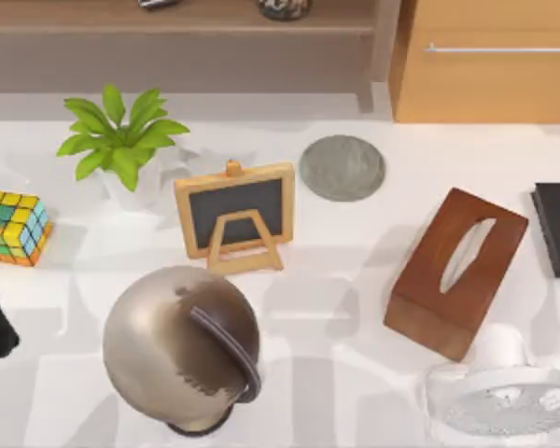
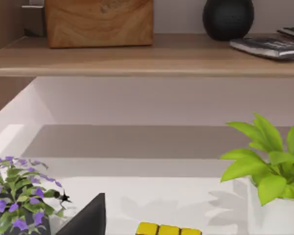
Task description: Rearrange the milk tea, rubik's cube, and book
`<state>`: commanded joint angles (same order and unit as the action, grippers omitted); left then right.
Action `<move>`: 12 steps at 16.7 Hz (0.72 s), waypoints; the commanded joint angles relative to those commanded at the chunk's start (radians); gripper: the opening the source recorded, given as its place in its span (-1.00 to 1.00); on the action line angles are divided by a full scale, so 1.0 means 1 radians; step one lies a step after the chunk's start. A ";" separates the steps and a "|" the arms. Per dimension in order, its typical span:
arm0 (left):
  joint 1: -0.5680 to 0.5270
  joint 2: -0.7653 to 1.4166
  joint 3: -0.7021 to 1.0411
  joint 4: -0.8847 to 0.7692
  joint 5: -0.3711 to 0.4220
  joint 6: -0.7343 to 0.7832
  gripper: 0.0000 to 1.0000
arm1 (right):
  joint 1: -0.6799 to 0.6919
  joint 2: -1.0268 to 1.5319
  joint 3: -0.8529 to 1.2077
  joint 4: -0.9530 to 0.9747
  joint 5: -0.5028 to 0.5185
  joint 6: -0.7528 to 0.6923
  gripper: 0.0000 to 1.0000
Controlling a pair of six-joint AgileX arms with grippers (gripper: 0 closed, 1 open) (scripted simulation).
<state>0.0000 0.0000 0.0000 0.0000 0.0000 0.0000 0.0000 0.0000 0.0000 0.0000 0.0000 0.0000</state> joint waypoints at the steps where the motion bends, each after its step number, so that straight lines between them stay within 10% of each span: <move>1: 0.000 0.000 0.000 0.000 0.000 0.000 1.00 | 0.000 0.000 0.000 0.000 0.000 0.000 1.00; 12: -0.219 0.577 0.444 0.242 -0.205 0.001 1.00 | 0.000 0.000 0.000 0.000 0.000 0.000 1.00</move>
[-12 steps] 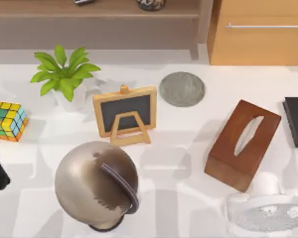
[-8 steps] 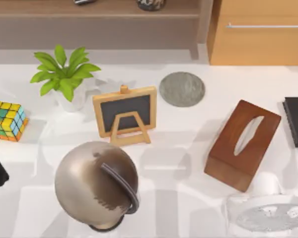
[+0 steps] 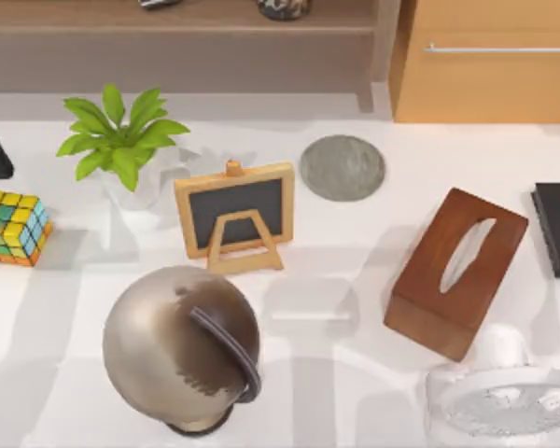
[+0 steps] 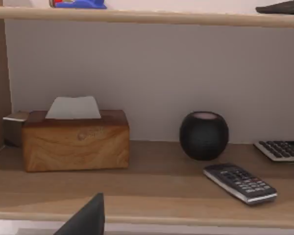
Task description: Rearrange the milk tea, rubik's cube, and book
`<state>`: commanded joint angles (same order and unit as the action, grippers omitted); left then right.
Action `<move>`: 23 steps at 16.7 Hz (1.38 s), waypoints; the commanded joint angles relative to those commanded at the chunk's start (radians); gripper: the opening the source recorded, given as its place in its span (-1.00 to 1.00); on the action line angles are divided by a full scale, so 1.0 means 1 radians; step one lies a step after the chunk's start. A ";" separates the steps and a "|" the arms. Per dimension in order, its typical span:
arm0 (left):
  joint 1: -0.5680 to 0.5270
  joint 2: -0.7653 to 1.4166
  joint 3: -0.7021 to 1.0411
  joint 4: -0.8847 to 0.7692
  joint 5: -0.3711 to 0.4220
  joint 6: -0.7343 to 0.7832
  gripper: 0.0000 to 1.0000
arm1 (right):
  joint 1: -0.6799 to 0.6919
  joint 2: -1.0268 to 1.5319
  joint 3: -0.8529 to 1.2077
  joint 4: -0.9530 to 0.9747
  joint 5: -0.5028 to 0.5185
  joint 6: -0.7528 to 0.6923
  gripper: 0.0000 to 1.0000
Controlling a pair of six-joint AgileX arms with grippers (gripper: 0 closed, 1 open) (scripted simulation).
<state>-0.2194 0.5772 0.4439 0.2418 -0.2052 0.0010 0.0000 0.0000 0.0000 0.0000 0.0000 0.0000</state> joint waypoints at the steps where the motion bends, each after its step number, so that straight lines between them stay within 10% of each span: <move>1: -0.034 0.113 0.070 0.038 -0.032 0.000 1.00 | 0.000 0.000 0.000 0.000 0.000 0.000 1.00; 12: -0.382 1.310 0.776 0.420 -0.351 0.005 1.00 | 0.000 0.000 0.000 0.000 0.000 0.000 1.00; 23: -0.447 1.514 0.917 0.496 -0.413 0.006 1.00 | 0.000 0.000 0.000 0.000 0.000 0.000 1.00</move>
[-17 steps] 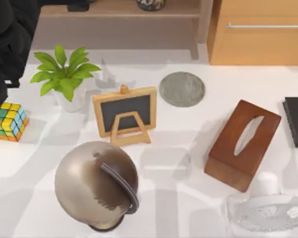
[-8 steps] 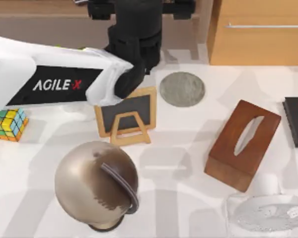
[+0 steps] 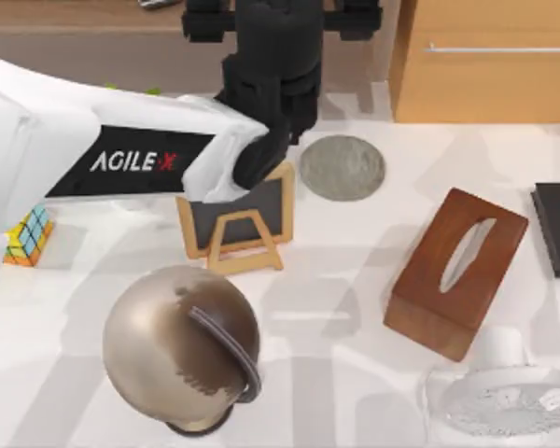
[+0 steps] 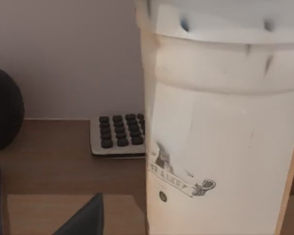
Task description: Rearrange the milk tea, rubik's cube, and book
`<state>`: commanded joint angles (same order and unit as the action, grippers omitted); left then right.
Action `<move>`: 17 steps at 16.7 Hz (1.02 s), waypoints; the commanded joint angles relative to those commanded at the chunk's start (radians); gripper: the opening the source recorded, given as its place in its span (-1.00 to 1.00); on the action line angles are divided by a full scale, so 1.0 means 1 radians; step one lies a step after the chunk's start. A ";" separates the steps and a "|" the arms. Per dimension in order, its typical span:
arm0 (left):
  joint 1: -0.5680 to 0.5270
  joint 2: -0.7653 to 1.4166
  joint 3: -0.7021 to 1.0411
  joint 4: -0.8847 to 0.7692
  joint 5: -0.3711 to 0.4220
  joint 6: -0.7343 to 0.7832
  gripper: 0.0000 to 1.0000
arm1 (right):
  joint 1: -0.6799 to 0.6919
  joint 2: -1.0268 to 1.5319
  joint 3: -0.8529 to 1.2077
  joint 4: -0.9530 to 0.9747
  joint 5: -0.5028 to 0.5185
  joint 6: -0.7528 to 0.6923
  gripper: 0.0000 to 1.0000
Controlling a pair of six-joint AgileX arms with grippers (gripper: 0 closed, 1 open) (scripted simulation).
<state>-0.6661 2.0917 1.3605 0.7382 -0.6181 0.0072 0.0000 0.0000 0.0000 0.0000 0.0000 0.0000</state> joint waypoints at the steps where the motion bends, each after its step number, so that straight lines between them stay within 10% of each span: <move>1: 0.006 0.013 0.013 0.003 0.007 0.000 1.00 | 0.000 0.000 0.000 0.000 0.000 0.000 1.00; 17: 0.085 0.237 0.403 -0.164 0.090 -0.004 1.00 | 0.000 0.000 0.000 0.000 0.000 0.000 1.00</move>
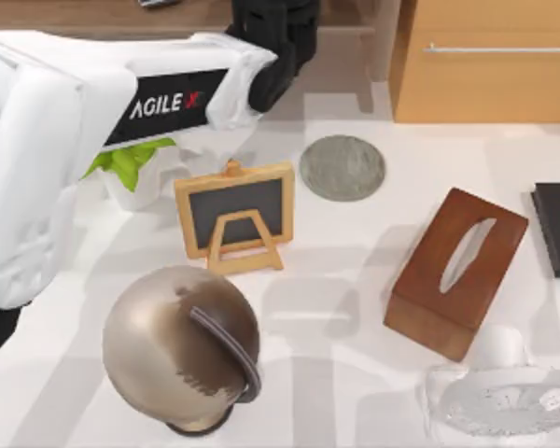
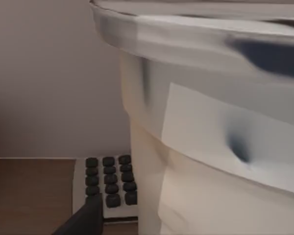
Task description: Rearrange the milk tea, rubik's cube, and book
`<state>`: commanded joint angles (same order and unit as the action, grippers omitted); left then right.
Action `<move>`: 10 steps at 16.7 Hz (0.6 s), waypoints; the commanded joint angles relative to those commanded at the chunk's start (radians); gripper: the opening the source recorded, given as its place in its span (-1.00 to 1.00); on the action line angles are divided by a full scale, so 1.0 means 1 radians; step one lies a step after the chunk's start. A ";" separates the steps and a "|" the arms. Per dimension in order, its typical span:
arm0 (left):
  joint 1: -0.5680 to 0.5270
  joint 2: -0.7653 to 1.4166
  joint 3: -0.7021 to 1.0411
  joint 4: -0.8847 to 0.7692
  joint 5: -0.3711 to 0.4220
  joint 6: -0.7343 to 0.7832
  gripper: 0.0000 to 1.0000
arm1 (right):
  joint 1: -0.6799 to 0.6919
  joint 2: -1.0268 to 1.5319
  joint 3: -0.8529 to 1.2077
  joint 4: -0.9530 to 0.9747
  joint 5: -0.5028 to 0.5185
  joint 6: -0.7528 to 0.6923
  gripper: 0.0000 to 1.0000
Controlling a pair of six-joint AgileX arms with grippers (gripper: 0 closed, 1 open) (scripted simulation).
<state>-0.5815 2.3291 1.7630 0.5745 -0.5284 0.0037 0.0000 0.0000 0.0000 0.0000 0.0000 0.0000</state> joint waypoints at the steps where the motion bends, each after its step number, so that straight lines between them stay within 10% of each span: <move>1: 0.000 0.000 0.000 0.000 0.000 0.000 1.00 | 0.000 0.000 0.000 0.000 0.000 0.000 1.00; 10: 0.000 0.000 0.000 0.000 0.000 0.000 -0.36 | 0.000 0.000 0.000 0.000 0.000 0.000 1.00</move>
<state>-0.5815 2.3291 1.7630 0.5745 -0.5284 0.0037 0.0000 0.0000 0.0000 0.0000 0.0000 0.0000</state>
